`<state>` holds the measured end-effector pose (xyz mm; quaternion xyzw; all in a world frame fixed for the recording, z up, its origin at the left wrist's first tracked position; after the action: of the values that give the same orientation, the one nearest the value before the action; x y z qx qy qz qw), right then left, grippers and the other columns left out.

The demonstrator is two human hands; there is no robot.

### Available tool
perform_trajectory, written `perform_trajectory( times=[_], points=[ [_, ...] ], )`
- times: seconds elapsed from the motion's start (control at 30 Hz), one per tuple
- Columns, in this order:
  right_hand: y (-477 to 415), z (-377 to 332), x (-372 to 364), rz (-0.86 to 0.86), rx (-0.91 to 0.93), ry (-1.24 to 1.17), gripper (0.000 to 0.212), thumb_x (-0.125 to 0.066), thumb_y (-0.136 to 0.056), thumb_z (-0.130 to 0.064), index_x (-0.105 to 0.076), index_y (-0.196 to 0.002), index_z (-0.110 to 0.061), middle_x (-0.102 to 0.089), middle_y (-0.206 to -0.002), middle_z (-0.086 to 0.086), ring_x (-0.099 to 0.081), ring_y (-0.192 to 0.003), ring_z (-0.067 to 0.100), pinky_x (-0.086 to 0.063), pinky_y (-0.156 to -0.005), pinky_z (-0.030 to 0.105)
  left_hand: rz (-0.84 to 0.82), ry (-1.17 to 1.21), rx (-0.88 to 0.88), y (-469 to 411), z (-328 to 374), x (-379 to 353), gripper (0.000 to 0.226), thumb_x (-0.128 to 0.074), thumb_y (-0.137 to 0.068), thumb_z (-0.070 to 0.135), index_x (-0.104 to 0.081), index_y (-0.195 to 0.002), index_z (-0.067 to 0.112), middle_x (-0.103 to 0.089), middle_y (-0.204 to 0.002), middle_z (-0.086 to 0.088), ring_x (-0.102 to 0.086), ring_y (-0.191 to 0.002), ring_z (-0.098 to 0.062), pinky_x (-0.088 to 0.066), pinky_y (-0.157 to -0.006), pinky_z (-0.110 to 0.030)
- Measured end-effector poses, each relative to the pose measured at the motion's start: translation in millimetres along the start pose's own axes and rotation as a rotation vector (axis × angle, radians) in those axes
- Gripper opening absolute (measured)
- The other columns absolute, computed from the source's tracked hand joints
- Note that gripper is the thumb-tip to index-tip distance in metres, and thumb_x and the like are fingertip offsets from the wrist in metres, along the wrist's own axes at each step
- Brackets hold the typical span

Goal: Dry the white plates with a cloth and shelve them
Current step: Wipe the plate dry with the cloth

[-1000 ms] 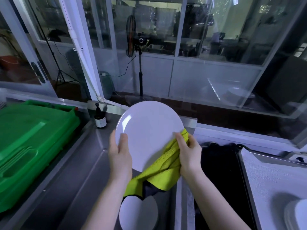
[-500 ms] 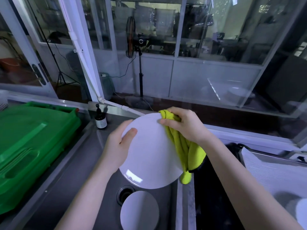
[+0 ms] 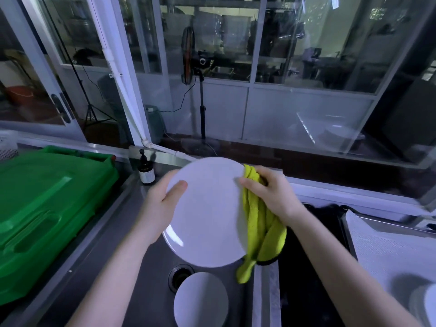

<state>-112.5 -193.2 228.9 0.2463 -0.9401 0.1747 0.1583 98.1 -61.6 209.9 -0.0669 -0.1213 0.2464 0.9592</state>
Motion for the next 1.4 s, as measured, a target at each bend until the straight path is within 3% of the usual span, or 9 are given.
perform_trajectory(
  times=[0.13, 0.23, 0.4, 0.6, 0.73, 0.87, 1.07, 1.2, 1.4],
  points=[
    [-19, -25, -4, -0.258, 0.143, 0.261, 0.016, -0.076, -0.083, -0.035, -0.063, -0.074, -0.034, -0.056, -0.064, -0.022, -0.046, -0.061, -0.004, -0.038, -0.063, 0.013, -0.230, -0.283, -0.063, -10, 16, -8, 0.038, -0.055, -0.103, 0.032, -0.056, -0.100, 0.069, -0.066, -0.105, 0.035, -0.058, -0.101, 0.014, -0.040, -0.078, -0.012],
    [-23, -23, -7, -0.207, 0.187, 0.301, 0.020, -0.077, -0.083, -0.035, -0.060, -0.072, -0.037, -0.055, -0.061, -0.021, -0.045, -0.060, -0.003, -0.036, -0.061, 0.009, -0.223, -0.274, -0.054, -16, 21, -12, 0.028, -0.062, -0.098, 0.034, -0.056, -0.100, 0.061, -0.062, -0.105, 0.037, -0.057, -0.099, 0.014, -0.041, -0.078, -0.016],
    [-16, 5, 3, 0.099, 0.059, 0.051, 0.025, -0.076, -0.083, -0.033, -0.064, -0.075, -0.013, -0.049, -0.061, -0.005, -0.041, -0.059, 0.005, -0.038, -0.058, 0.023, 0.110, 0.052, 0.080, -8, 6, -2, 0.027, -0.064, -0.078, 0.050, -0.064, -0.104, 0.055, -0.073, -0.093, 0.020, -0.069, -0.086, -0.003, -0.051, -0.074, -0.031],
    [12, 36, -25, 0.456, -0.267, -0.459, 0.026, -0.077, -0.079, -0.034, -0.063, -0.069, -0.015, -0.051, -0.064, -0.004, -0.047, -0.066, 0.013, -0.042, -0.064, 0.034, 0.425, 0.336, 0.084, 24, -14, -46, 0.031, -0.058, -0.093, 0.041, -0.059, -0.123, 0.035, -0.069, -0.121, 0.015, -0.062, -0.118, -0.007, -0.049, -0.102, -0.038],
    [14, 36, -23, 0.366, -0.262, -0.378, 0.028, -0.078, -0.080, -0.037, -0.062, -0.067, -0.017, -0.049, -0.062, -0.005, -0.046, -0.064, 0.014, -0.041, -0.063, 0.034, 0.388, 0.230, 0.038, 12, -15, -31, 0.018, -0.053, -0.103, 0.023, -0.063, -0.113, 0.034, -0.072, -0.108, 0.018, -0.065, -0.103, -0.003, -0.052, -0.090, -0.028],
    [-9, 4, -2, 0.135, 0.021, -0.013, 0.016, -0.075, -0.084, -0.031, -0.065, -0.079, -0.020, -0.055, -0.065, -0.011, -0.045, -0.062, 0.004, -0.041, -0.065, 0.024, 0.175, -0.042, -0.062, 2, -5, -11, 0.030, -0.055, -0.103, 0.020, -0.060, -0.104, 0.050, -0.069, -0.098, 0.030, -0.063, -0.092, 0.009, -0.045, -0.069, -0.004],
    [-25, -34, -6, -0.134, 0.260, 0.319, 0.024, -0.076, -0.082, -0.038, -0.067, -0.090, -0.017, -0.062, -0.077, 0.003, -0.049, -0.071, 0.018, -0.042, -0.070, 0.025, 0.033, -0.231, -0.155, -4, 3, -14, 0.016, -0.060, -0.100, 0.026, -0.064, -0.104, 0.041, -0.069, -0.095, -0.003, -0.058, -0.088, -0.021, -0.041, -0.069, -0.022],
    [-16, -16, 2, 0.091, 0.133, 0.130, 0.018, -0.075, -0.084, -0.035, -0.066, -0.081, -0.020, -0.058, -0.068, -0.004, -0.044, -0.063, 0.009, -0.040, -0.066, 0.025, 0.196, -0.007, -0.097, 1, 8, -14, 0.039, -0.058, -0.101, 0.017, -0.067, -0.091, 0.054, -0.070, -0.090, 0.027, -0.062, -0.084, 0.009, -0.045, -0.070, -0.006],
    [39, 37, -41, 0.307, -0.301, -0.519, 0.026, -0.070, -0.089, -0.033, -0.065, -0.078, -0.010, -0.054, -0.072, 0.003, -0.050, -0.073, 0.017, -0.043, -0.070, 0.039, 0.469, 0.309, 0.053, 6, -2, -23, 0.028, -0.054, -0.103, 0.023, -0.069, -0.099, 0.047, -0.073, -0.105, 0.016, -0.066, -0.112, -0.018, -0.052, -0.102, -0.049]
  ],
)
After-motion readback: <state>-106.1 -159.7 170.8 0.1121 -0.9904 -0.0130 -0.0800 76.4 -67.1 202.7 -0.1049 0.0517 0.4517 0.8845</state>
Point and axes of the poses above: each hand's wrist, its own y-axis away from the middle knuckle, its own x-axis out of the back of the hand, z = x × y, the point moved 2 cm from there along -y, towards the middle knuckle
